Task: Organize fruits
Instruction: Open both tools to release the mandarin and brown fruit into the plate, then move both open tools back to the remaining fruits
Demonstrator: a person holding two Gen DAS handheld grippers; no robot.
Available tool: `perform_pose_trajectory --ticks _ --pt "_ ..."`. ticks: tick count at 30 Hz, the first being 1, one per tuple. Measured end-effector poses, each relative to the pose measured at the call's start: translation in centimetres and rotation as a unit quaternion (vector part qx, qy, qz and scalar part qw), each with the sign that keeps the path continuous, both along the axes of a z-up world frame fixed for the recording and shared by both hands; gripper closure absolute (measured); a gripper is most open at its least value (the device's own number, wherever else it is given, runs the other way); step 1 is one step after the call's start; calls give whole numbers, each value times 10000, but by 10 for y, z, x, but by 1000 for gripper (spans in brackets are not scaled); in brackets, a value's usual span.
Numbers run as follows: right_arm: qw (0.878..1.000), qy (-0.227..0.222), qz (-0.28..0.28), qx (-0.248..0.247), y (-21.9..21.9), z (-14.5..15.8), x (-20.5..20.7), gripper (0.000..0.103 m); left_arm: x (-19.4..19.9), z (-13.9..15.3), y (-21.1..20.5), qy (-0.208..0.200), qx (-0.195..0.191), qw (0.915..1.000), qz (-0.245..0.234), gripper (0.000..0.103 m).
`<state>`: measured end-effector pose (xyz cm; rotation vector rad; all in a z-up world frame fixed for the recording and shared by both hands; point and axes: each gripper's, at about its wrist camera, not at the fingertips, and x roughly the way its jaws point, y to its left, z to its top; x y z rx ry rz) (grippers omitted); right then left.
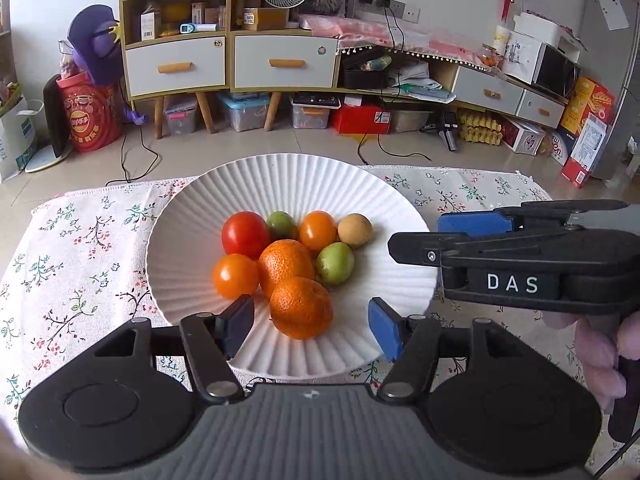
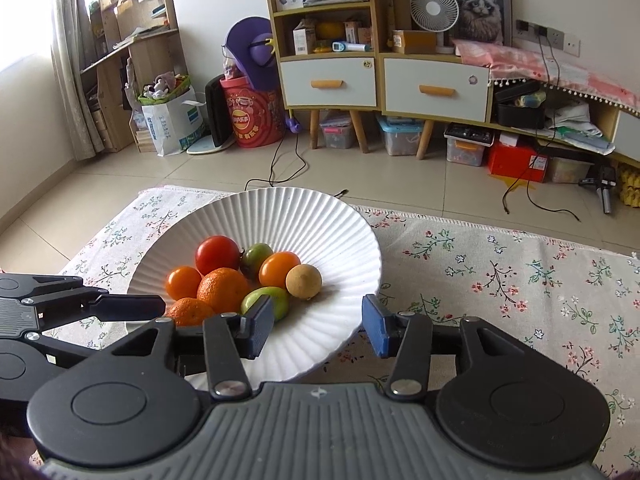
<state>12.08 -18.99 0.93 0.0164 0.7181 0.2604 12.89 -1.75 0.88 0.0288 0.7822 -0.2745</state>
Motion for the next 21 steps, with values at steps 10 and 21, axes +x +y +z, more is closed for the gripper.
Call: perform_pose_trajectory --ticks 10,21 --pt "9987 -6 -388 321 -8 13 -13 38 -12 14 4 -39 -264 9996 -42 24" --pt "9987 59 -438 239 -9 14 -40 20 -31 18 15 35 -291 9995 -88 12"
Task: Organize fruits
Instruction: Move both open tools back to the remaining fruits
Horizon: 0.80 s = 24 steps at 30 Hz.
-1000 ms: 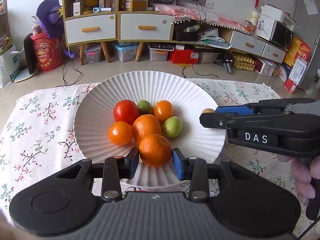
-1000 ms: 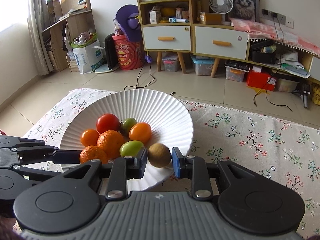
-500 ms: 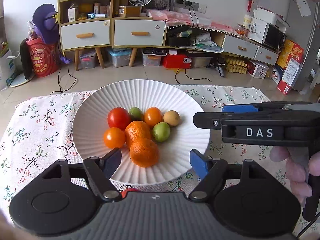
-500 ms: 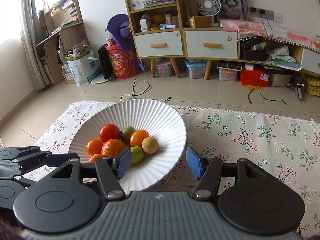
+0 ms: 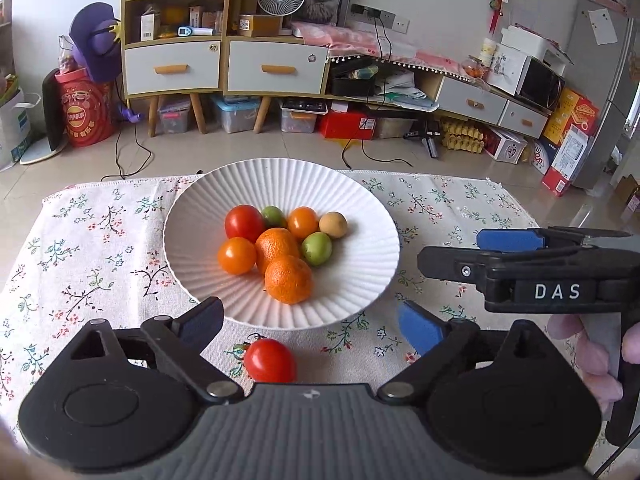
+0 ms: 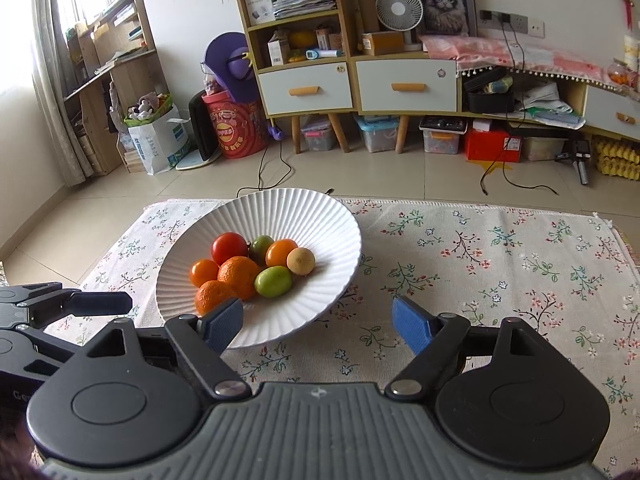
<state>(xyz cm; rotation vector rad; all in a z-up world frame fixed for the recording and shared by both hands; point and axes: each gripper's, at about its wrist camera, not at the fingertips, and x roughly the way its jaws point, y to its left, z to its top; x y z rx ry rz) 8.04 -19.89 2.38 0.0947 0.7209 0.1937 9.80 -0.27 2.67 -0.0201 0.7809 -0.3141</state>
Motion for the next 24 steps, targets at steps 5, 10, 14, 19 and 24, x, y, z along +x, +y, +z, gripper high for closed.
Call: perform_pose_trajectory --ticks 5,10,14,19,24 --pt "9999 107 -38 -53 1 -2 -12 13 -10 -2 6 55 75 10000 -2 7" --pt "9999 137 -46 -29 2 -3 -24 5 -18 -4 10 89 135 9998 -86 7" --pt "9998 183 -25 -82 5 -8 -33 3 -26 -5 16 105 189 9997 -139 7" --pt "9993 171 159 -291 14 -18 -42 1 -31 -10 22 149 326 9992 -195 7" --pt "9983 144 356 -437 23 -26 -51 1 -38 -17 33 206 395 9988 -178 7"
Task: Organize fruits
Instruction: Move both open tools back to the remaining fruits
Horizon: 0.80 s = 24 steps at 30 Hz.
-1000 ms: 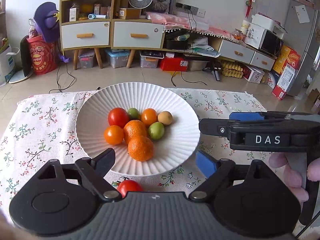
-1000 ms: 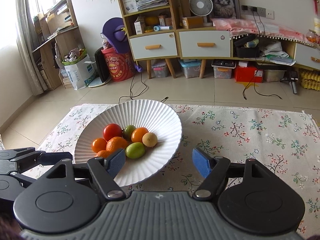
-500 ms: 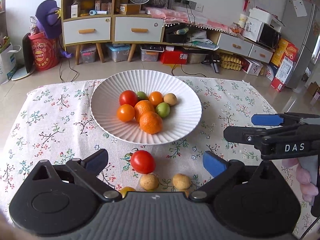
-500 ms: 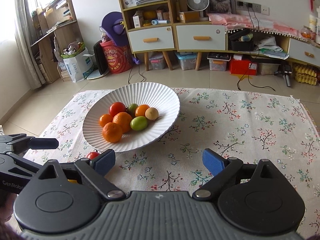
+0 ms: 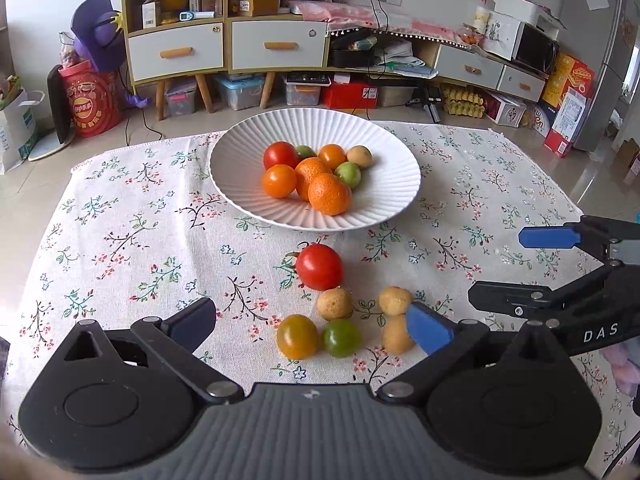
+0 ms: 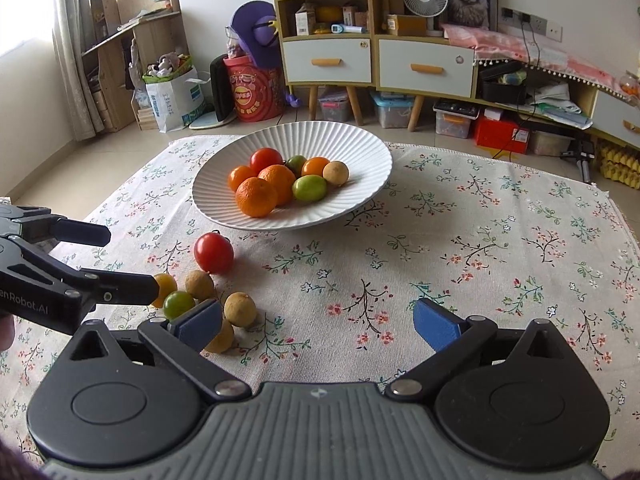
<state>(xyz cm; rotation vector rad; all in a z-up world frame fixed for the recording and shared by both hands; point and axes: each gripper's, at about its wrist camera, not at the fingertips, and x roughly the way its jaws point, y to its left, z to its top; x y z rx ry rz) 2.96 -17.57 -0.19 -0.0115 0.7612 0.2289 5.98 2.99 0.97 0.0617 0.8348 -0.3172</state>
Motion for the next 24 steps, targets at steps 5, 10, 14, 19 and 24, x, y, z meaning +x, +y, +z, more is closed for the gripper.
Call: perform_pose_trajectory --ticks 5,10,14,19,24 --pt "9998 -96 147 -6 7 -3 -8 1 -9 -7 12 57 13 10000 30 6" --pt "9996 -155 253 -1 14 -6 -12 1 -15 -14 22 92 71 9999 60 6" --pt "9993 -145 339 -25 21 -13 -16 1 -20 -20 31 84 95 9999 93 6" --pt "9986 -137 496 -89 32 -21 -22 1 -25 -27 41 -20 114 9999 121 7" --pt "9975 -34 682 -195 41 -30 -26 1 -25 -38 43 -61 251 9996 84 7"
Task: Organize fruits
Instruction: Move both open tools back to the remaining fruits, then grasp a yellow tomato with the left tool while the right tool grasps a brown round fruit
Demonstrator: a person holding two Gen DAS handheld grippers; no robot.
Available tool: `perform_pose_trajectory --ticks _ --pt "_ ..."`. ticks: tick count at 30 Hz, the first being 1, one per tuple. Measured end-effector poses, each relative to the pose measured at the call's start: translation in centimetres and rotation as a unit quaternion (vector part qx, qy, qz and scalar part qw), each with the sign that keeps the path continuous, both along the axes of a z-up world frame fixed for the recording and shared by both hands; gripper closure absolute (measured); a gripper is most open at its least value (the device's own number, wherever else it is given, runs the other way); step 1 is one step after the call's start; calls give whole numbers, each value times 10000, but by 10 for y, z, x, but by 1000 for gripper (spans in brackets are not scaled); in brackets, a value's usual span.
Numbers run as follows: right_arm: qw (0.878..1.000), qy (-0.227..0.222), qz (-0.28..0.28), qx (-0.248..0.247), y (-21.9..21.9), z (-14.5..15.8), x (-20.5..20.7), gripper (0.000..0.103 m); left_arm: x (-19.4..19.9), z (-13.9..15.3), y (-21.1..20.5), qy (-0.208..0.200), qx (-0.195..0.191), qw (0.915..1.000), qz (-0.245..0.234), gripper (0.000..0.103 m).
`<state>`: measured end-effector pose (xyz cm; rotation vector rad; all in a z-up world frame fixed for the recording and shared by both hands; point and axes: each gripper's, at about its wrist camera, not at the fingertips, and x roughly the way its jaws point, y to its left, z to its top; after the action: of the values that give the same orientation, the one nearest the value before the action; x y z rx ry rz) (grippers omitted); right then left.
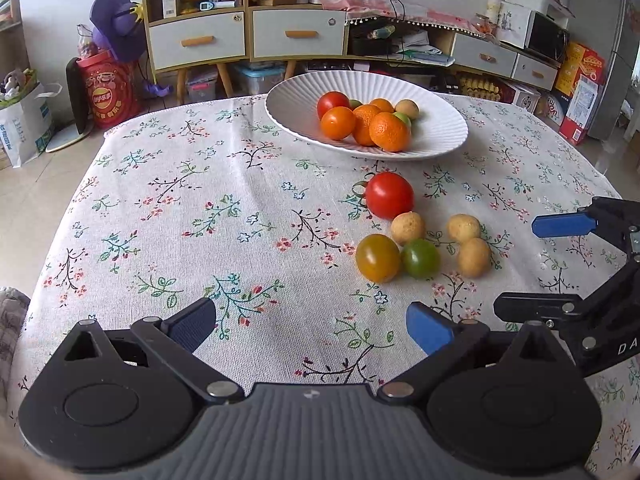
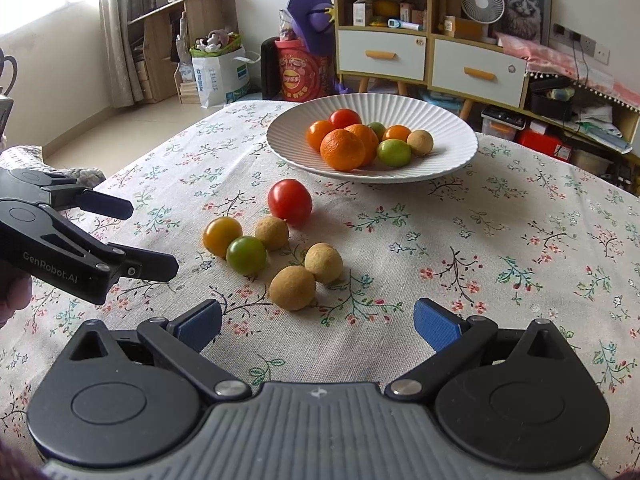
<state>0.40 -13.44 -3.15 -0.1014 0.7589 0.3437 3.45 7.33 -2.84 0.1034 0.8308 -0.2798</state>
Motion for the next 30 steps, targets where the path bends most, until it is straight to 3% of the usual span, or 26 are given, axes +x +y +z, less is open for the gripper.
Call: perform_pose_trajectory --ticks 7,16,21,30 --pt "9996 7 164 -243 9 -8 1 2 4 -14 -2 3 132 9999 -56 6" --pt "9989 -77 298 -344 16 -11 1 18 10 -14 -12 -207 124 9996 -171 9" --pt "9990 -125 325 -297 18 -8 2 39 13 -12 -20 -276 84 9992 -281 25" --pt "9991 -109 350 -211 20 -6 8 61 16 -8 -33 -338 69 9982 -490 52"
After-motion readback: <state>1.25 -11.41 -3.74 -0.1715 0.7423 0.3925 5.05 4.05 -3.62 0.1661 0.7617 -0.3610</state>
